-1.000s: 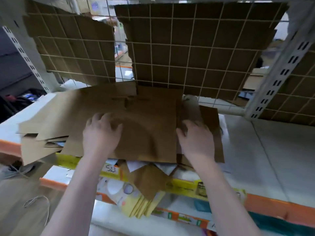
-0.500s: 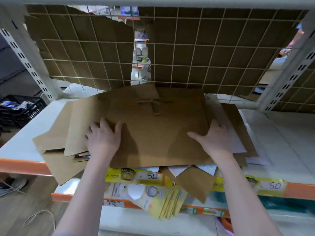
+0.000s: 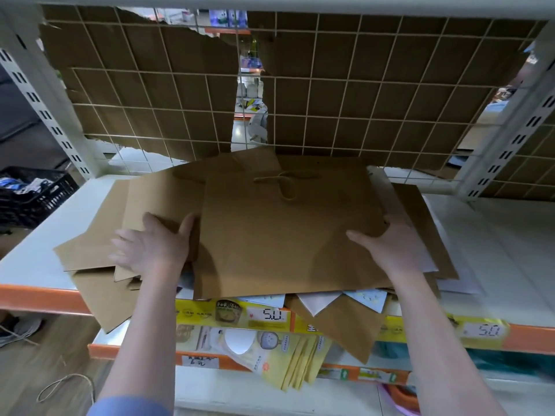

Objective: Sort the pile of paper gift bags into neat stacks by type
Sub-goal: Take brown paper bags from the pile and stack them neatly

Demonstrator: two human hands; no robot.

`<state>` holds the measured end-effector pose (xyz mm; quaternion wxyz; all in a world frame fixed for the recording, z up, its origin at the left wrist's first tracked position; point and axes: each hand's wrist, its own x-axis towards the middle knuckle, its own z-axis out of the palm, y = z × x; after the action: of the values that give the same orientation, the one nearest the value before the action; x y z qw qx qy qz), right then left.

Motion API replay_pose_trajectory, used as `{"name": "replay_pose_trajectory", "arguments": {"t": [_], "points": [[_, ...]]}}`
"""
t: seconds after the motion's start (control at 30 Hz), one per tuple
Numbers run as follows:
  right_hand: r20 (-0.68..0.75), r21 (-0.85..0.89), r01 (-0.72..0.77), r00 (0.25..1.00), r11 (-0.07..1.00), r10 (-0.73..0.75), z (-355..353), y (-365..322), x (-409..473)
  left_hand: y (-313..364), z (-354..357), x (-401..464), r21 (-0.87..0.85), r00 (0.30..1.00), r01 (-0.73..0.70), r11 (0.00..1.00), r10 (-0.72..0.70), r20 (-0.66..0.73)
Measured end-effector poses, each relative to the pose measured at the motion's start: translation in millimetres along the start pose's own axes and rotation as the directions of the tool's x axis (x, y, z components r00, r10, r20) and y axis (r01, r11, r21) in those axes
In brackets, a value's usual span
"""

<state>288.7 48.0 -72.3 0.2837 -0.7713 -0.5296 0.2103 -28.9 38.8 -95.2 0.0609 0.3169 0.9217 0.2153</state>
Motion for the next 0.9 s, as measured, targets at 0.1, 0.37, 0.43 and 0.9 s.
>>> {"name": "replay_pose_trajectory", "arguments": {"t": [0.1,0.37,0.43,0.9], "points": [[-0.025,0.023,0.002,1.0,1.0,-0.002,2.2,0.8,2.9,2.1,-6.3,-0.1,-0.08,0.999,0.029,0.996,-0.032,-0.04],[-0.065,0.158,0.054,0.997,0.986,-0.044,10.0,0.4,8.6,-17.7,-19.5,15.8,-0.353,0.994,0.096,0.931,-0.109,-0.016],[-0.077,0.156,0.065,0.996,0.986,-0.053,12.9,-0.7,8.8,-22.9,-20.9,15.9,-0.427,0.996,-0.001,0.904,-0.037,-0.081],[-0.13,0.198,0.06,0.991,0.978,-0.034,22.2,-10.6,-3.1,-61.8,-39.9,8.9,-0.714,1.0,0.007,0.7,-0.019,-0.009]]}}
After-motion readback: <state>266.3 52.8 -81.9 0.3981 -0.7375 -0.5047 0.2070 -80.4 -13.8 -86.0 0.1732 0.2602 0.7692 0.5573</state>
